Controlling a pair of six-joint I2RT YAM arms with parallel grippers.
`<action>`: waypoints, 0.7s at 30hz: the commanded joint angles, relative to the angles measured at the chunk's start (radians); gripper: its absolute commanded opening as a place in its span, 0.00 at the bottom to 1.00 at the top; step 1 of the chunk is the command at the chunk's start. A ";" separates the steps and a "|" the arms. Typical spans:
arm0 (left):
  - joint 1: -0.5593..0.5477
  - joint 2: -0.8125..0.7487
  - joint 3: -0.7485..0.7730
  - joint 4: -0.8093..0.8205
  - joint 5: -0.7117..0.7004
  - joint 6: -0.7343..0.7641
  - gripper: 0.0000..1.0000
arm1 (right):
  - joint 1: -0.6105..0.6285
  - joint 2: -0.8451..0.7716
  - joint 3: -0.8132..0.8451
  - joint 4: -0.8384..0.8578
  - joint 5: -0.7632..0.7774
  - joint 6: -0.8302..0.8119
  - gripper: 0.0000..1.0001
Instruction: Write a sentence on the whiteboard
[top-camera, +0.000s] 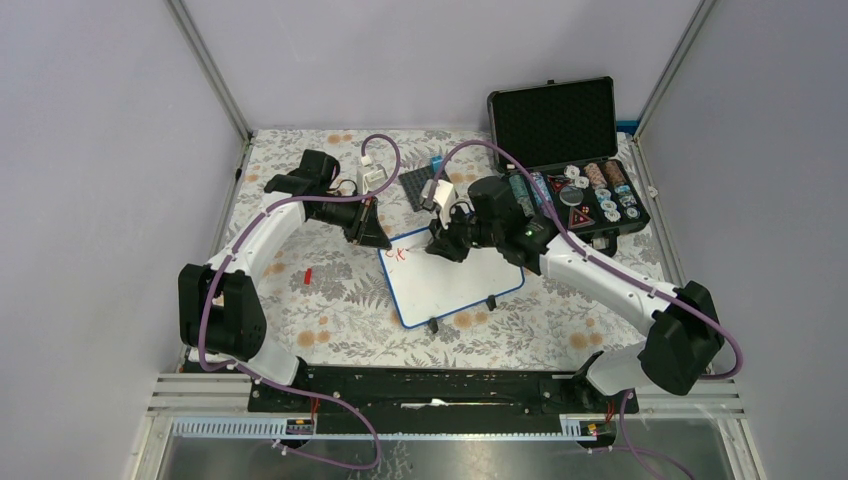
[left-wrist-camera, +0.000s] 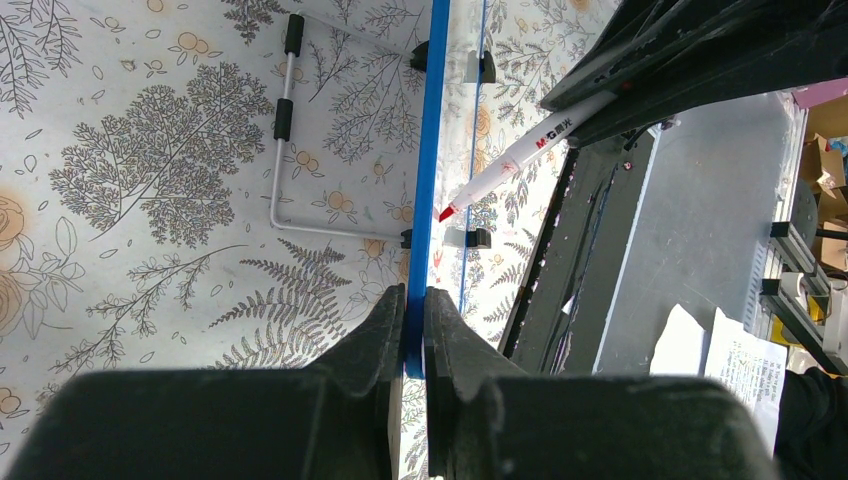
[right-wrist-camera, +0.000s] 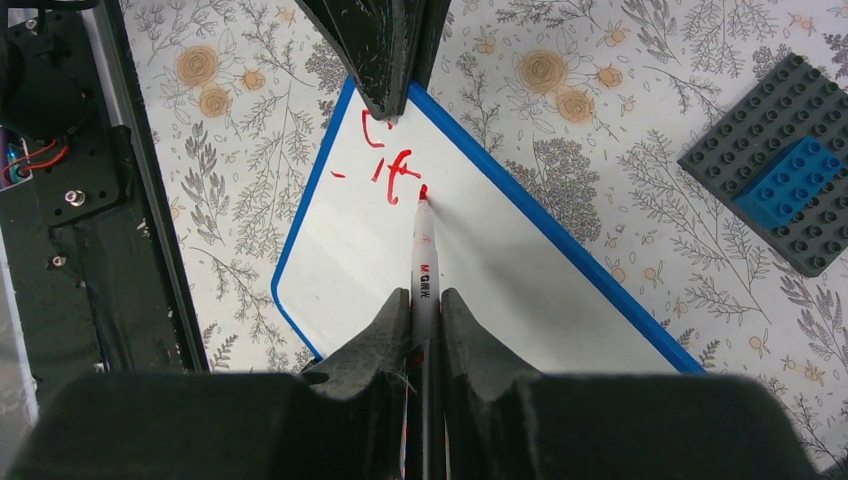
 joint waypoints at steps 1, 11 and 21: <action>-0.001 -0.026 -0.006 0.033 -0.009 0.004 0.00 | 0.002 -0.030 -0.022 0.008 0.030 -0.017 0.00; -0.001 -0.024 -0.006 0.032 -0.007 0.002 0.00 | 0.005 -0.042 -0.048 -0.013 -0.010 -0.023 0.00; -0.001 -0.025 -0.008 0.033 -0.007 0.002 0.00 | 0.011 -0.027 -0.024 -0.009 -0.007 -0.018 0.00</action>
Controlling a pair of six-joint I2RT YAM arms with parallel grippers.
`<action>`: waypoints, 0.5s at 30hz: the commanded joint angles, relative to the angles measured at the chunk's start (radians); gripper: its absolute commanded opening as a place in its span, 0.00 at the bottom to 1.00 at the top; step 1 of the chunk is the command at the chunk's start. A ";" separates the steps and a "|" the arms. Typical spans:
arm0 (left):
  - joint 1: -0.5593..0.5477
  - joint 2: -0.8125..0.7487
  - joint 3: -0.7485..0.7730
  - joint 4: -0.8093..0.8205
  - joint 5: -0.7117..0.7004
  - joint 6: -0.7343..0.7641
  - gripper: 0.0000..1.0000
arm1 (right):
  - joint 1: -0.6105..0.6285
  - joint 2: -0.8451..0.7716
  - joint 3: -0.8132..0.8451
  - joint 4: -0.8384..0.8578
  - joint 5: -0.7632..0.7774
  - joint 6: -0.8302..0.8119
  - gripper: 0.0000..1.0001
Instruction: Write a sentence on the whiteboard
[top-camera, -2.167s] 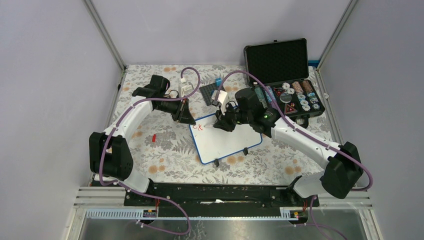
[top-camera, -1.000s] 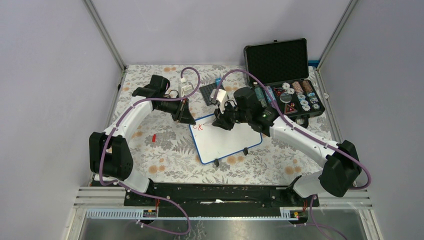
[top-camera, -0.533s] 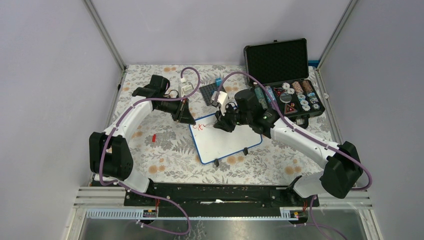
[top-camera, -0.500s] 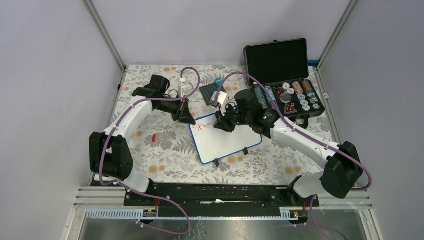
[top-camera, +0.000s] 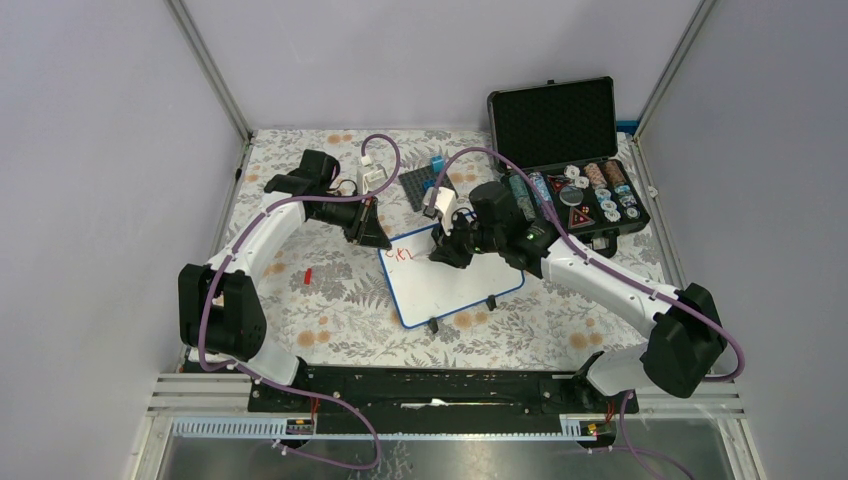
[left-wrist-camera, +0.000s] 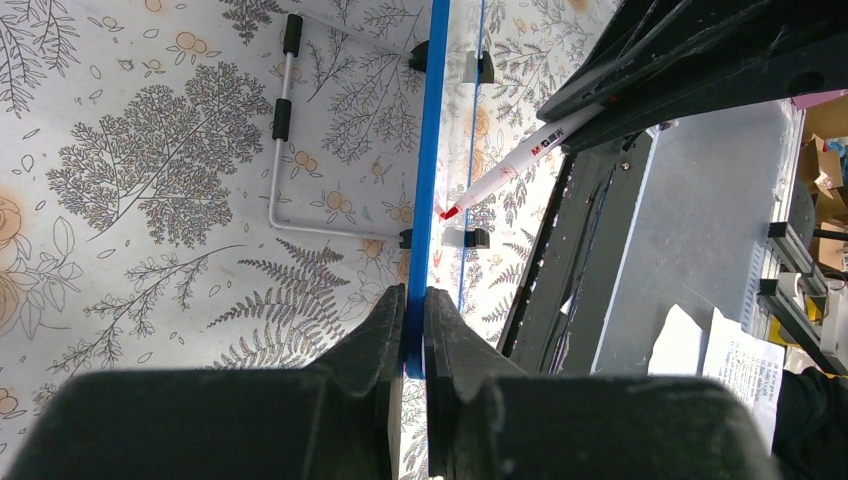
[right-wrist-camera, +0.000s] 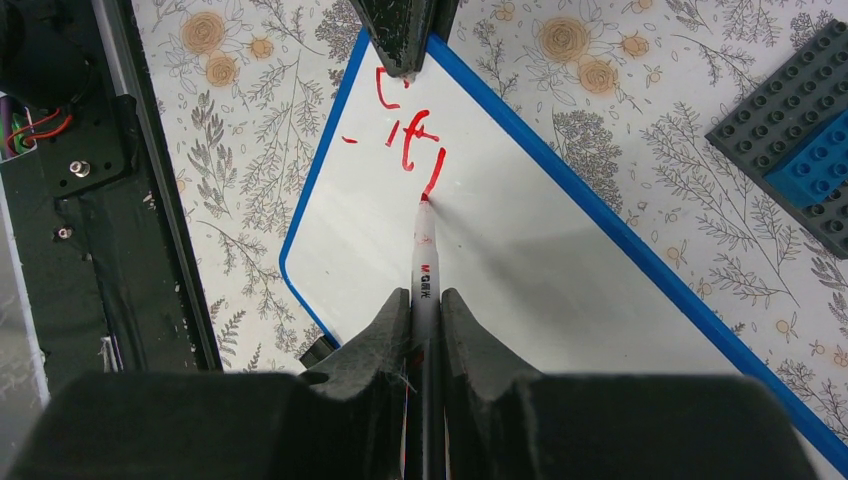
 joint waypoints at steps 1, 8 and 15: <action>-0.001 -0.026 -0.009 0.033 -0.008 0.005 0.00 | 0.008 -0.007 0.017 0.019 0.013 -0.003 0.00; -0.001 -0.029 -0.012 0.033 -0.008 0.002 0.00 | 0.007 0.002 0.033 0.033 0.040 0.010 0.00; -0.001 -0.030 -0.013 0.032 -0.008 0.003 0.00 | 0.002 0.014 0.041 0.058 0.057 0.027 0.00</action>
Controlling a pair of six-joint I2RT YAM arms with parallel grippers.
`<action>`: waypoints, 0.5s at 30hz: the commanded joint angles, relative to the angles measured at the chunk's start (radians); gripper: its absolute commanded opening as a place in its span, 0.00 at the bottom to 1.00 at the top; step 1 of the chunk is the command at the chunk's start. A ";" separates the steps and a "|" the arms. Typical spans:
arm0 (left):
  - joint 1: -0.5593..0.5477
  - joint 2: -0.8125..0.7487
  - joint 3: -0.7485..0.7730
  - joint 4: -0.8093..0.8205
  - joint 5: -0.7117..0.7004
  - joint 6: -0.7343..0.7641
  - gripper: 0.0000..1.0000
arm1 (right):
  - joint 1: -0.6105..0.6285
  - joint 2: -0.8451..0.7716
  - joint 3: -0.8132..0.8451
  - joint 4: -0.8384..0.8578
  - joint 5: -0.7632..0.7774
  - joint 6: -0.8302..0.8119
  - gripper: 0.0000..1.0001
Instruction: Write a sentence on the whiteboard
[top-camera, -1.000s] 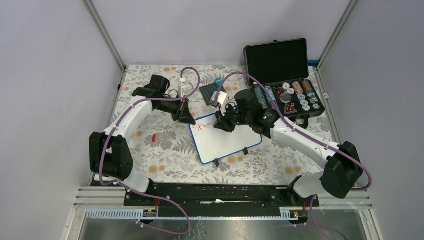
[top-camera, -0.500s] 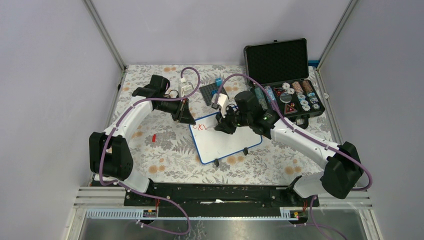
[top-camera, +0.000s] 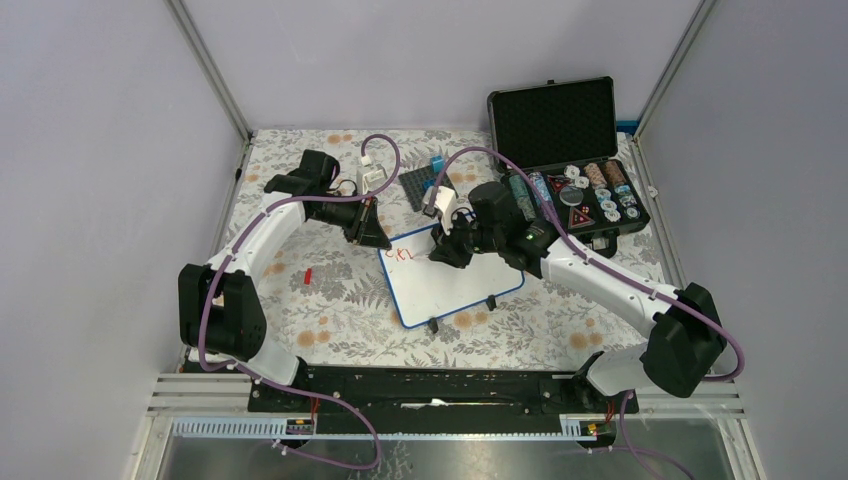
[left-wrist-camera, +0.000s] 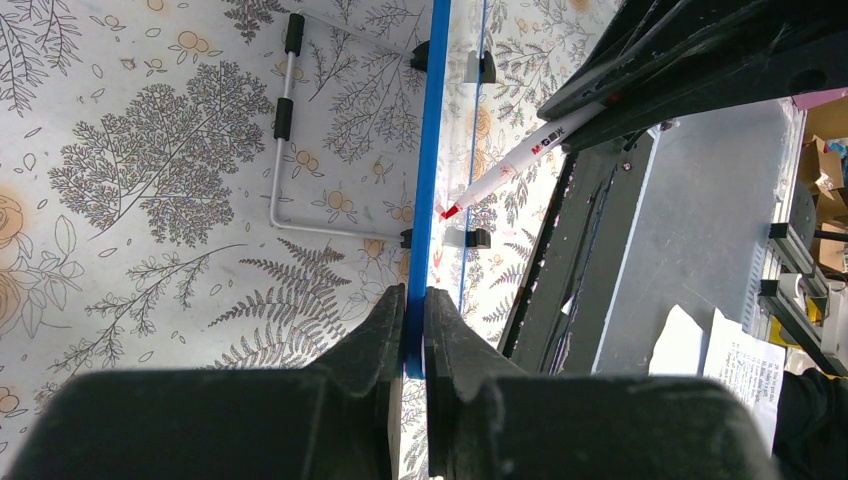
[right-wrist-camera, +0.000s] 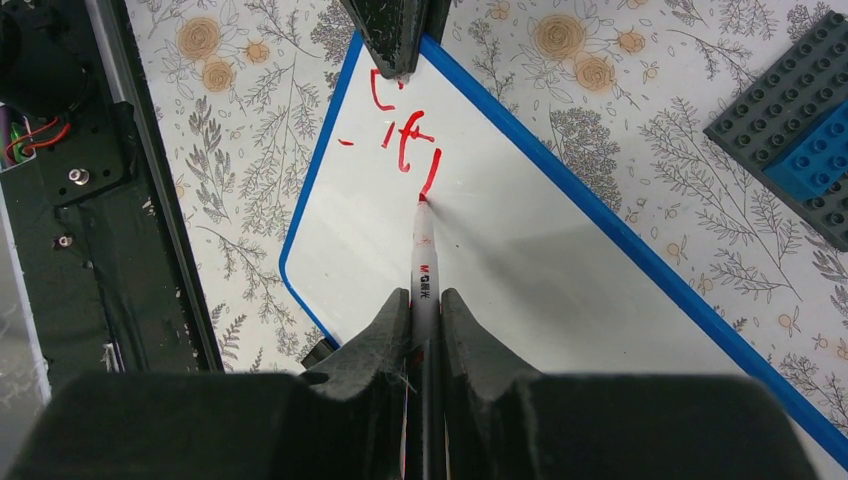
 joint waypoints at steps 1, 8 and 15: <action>-0.001 -0.030 -0.013 0.032 -0.008 0.004 0.00 | -0.003 0.013 0.043 0.056 0.039 0.014 0.00; -0.001 -0.028 -0.015 0.032 -0.008 0.004 0.00 | -0.014 0.018 0.056 0.064 0.029 0.031 0.00; 0.000 -0.028 -0.012 0.032 -0.008 0.003 0.00 | -0.029 0.012 0.064 0.066 0.032 0.037 0.00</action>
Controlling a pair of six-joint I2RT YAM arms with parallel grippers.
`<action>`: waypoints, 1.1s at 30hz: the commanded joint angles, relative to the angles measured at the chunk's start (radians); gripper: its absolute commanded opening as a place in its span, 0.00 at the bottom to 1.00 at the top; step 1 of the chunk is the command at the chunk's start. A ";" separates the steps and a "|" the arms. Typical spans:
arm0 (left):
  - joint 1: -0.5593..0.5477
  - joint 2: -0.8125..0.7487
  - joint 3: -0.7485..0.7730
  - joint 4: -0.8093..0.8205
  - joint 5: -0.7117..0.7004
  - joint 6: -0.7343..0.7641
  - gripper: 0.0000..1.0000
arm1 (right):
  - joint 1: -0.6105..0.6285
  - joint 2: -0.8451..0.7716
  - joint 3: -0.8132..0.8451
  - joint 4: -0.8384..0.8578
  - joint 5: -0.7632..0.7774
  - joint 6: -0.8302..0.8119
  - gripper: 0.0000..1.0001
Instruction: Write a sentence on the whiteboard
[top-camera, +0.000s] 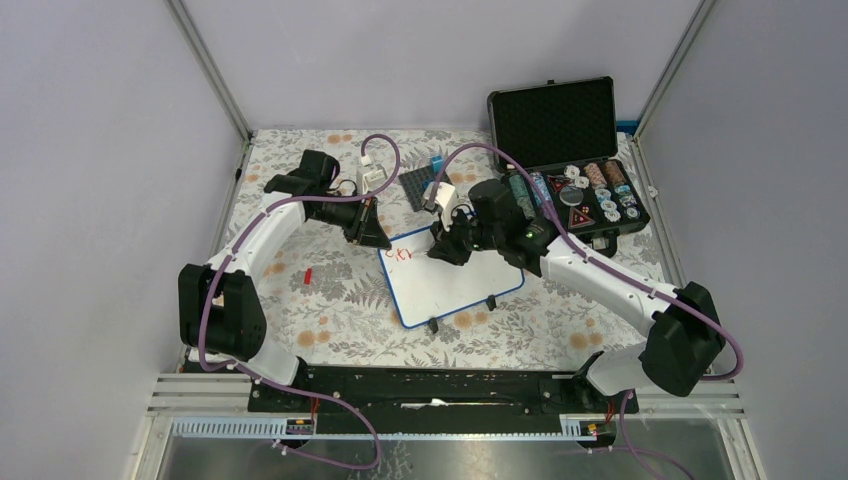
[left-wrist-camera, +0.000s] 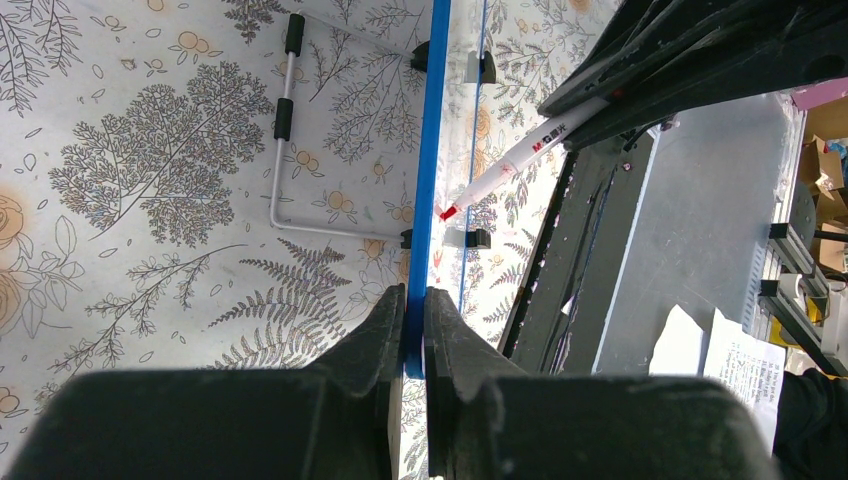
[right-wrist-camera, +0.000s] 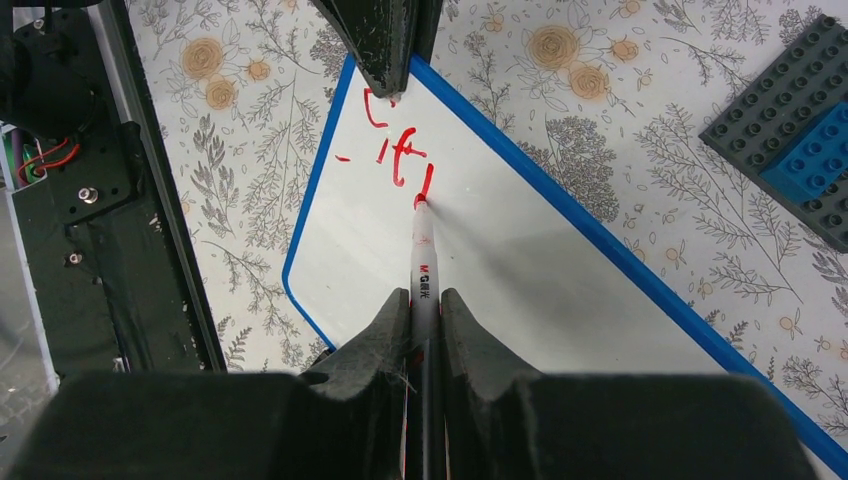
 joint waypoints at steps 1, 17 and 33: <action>-0.001 -0.028 -0.012 0.030 -0.008 0.003 0.00 | -0.026 0.002 0.055 0.053 0.032 0.007 0.00; -0.001 -0.028 -0.010 0.030 -0.013 0.002 0.00 | -0.037 -0.056 0.037 0.004 -0.042 -0.024 0.00; 0.000 -0.032 -0.007 0.030 -0.005 -0.004 0.00 | -0.039 -0.052 0.030 -0.018 -0.009 -0.034 0.00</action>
